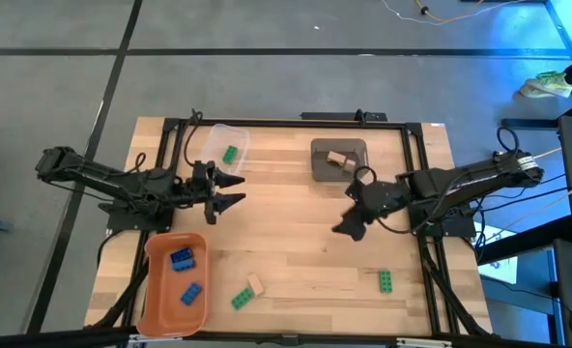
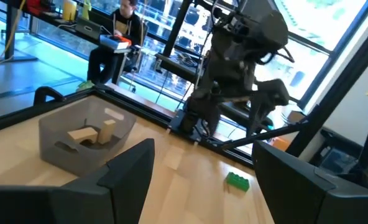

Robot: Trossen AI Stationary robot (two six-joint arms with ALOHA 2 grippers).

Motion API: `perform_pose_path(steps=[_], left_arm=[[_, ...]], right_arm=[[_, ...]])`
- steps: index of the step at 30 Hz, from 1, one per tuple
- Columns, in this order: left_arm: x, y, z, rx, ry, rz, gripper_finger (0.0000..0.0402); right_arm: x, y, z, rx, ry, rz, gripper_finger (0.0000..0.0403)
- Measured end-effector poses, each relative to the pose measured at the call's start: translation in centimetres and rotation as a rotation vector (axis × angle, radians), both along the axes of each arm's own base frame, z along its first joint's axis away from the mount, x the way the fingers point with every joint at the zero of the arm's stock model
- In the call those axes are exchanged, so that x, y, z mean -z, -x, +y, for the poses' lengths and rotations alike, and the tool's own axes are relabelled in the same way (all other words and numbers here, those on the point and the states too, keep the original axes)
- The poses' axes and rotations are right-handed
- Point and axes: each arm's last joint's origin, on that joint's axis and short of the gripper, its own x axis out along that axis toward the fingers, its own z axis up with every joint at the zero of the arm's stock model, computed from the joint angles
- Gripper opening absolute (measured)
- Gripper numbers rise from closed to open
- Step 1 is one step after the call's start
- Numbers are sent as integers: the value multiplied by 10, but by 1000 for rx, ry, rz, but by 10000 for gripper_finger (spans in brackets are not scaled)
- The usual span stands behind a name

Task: Sort & place blocks by color
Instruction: Put the right green game piece into the transparent bin

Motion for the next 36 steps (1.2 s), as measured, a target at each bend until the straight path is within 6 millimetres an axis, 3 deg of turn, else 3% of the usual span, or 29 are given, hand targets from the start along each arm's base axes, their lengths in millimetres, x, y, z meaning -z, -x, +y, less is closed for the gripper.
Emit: perform_pose_path(steps=[5, 11, 19, 28, 36], left_arm=[[0, 0, 1, -17, 25, -4, 261], [0, 0, 1, -23, 21, -1, 261], [0, 0, 2, -49, 29, -1, 261], [1, 0, 2, -73, 30, 1, 261], [1, 1, 3, -93, 31, 1, 261]], right_arm=[[12, 21, 23, 66, -202, 276, 375], [37, 43, 68, 235, -343, 534, 375], [84, 63, 120, 500, -326, 809, 375], [128, 54, 136, 570, -191, 907, 375], [151, 47, 143, 565, -160, 933, 372]])
